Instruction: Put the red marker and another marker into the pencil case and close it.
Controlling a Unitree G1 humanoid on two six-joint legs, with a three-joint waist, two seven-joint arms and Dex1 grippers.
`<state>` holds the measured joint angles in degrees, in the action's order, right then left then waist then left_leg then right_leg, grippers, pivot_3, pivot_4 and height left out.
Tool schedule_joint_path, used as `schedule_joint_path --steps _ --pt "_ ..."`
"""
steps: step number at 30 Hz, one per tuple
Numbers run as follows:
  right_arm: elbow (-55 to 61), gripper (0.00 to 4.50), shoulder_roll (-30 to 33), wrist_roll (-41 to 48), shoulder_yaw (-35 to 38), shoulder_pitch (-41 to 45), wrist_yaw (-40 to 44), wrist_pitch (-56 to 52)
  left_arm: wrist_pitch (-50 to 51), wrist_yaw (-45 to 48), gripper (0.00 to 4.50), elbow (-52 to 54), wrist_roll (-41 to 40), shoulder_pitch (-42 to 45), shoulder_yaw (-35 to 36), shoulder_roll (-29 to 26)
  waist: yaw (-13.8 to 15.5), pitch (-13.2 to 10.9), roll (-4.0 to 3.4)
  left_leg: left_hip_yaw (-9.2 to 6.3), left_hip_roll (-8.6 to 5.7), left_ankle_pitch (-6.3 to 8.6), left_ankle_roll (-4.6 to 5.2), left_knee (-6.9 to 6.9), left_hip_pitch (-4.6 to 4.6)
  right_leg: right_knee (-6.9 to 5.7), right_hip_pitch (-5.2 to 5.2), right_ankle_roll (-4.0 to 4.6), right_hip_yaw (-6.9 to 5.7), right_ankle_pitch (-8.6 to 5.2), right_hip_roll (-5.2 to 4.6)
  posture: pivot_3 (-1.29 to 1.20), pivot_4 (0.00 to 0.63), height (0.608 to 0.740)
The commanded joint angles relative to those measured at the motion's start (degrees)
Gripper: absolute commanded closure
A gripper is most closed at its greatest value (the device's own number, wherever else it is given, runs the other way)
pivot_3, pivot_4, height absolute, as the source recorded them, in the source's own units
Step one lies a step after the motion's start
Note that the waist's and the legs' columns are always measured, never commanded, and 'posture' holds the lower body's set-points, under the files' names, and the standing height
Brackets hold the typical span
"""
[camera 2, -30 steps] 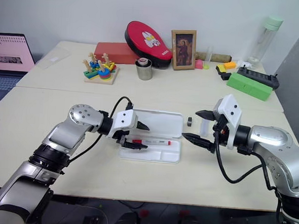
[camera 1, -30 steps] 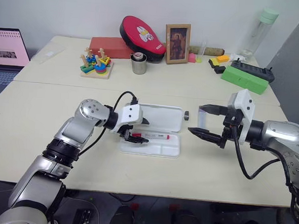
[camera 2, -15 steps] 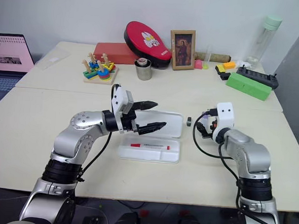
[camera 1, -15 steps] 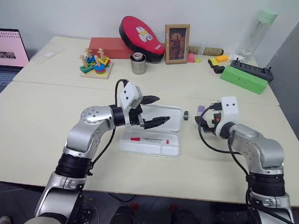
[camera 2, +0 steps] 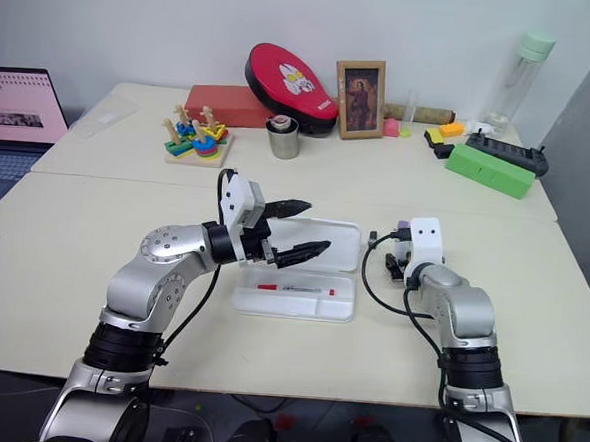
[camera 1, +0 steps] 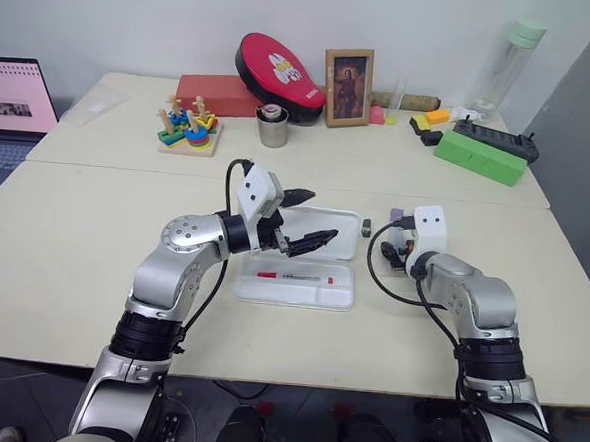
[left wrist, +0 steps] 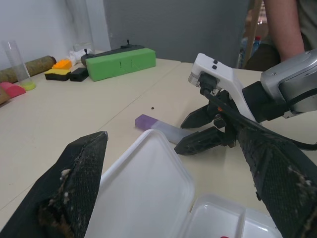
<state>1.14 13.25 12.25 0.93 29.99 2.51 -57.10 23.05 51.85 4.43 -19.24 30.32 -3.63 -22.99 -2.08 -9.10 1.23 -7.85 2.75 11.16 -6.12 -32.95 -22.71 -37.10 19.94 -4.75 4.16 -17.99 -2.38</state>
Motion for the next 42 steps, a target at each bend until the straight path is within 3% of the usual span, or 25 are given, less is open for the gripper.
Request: schedule_joint_path --steps 1,6,7,15,21,24,27,31,36,42 --pt "-0.17 1.93 0.10 -1.23 0.07 0.53 0.22 0.52 -0.63 -0.25 0.00 2.95 -1.17 0.12 0.24 -0.19 0.02 0.00 0.00 0.00 0.00 0.00 0.00 0.00 0.00 0.00 -0.01 0.00 0.00 0.00 0.00 0.00 0.150 0.740" --pt "-0.07 3.34 -0.04 -1.56 0.36 0.49 0.21 0.73 -0.50 -0.35 0.00 3.16 -1.41 0.13 0.45 -0.24 0.10 0.00 0.00 0.00 0.00 0.00 0.00 0.00 -0.01 0.02 -0.02 0.00 0.00 0.00 0.00 0.00 0.150 0.740" --pt "-0.12 3.41 -0.04 -1.60 0.55 0.56 0.16 0.81 -0.53 -0.34 0.00 3.11 -1.42 0.16 0.50 -0.29 0.10 0.00 0.00 0.00 0.00 0.00 0.00 0.00 -0.01 0.02 -0.02 0.00 0.00 0.00 0.00 0.00 0.150 0.740" --pt "1.21 3.42 -0.10 -0.26 4.26 2.52 1.66 7.80 1.27 0.38 0.00 3.90 -2.63 -0.16 2.15 -3.05 0.06 -0.01 -0.02 0.00 0.00 0.00 0.00 0.00 -0.02 0.02 0.00 0.00 0.00 0.00 0.00 0.00 0.150 0.740" --pt "4.88 3.42 10.01 4.52 1.29 5.49 22.56 17.29 5.83 4.35 0.00 11.47 -9.50 -7.97 9.51 -11.56 -1.08 -0.08 -0.13 0.04 0.00 0.01 0.01 0.10 -0.07 0.09 0.07 0.00 0.02 0.00 -0.01 0.00 0.150 0.740" --pt "8.79 3.42 14.66 10.96 -0.23 7.92 35.52 16.78 7.78 8.17 0.00 14.59 -13.64 -15.22 16.45 -17.80 -1.73 -0.09 -0.13 0.04 0.02 0.02 0.02 0.16 -0.08 0.13 0.09 0.04 0.01 -0.03 -0.01 0.00 0.150 0.740" --pt "11.85 3.42 16.94 14.16 -3.78 9.51 43.48 15.79 7.34 11.31 0.00 15.72 -14.31 -21.94 20.72 -22.84 -1.88 -0.09 -0.13 0.03 0.04 0.02 0.04 0.21 -0.02 0.09 0.03 0.11 -0.04 -0.07 -0.01 0.00 0.150 0.740" --pt "14.25 3.42 20.95 12.68 -15.03 12.10 53.00 13.51 6.92 14.47 0.00 18.10 -16.48 -29.92 26.87 -26.44 -1.35 -0.09 -0.12 0.06 0.05 0.03 0.04 0.16 0.02 0.12 0.00 0.11 -0.01 -0.08 -0.01 0.00 0.150 0.740" --pt "9.97 3.42 19.13 6.53 -26.06 18.16 54.20 12.02 5.86 16.28 0.00 19.44 -16.89 -37.40 31.55 -28.09 -0.78 -0.19 -0.24 0.08 0.06 0.03 0.03 0.12 0.01 0.15 0.29 0.13 -0.01 -0.11 -0.01 0.00 0.150 0.740" --pt "4.76 3.42 14.47 0.79 -32.61 21.83 53.67 12.68 5.81 13.37 0.00 21.90 -17.65 -39.67 32.38 -26.55 -0.61 -0.16 -0.17 0.07 0.06 0.02 0.01 0.11 0.00 0.12 0.33 0.11 -0.02 -0.09 -0.01 0.00 0.150 0.740"
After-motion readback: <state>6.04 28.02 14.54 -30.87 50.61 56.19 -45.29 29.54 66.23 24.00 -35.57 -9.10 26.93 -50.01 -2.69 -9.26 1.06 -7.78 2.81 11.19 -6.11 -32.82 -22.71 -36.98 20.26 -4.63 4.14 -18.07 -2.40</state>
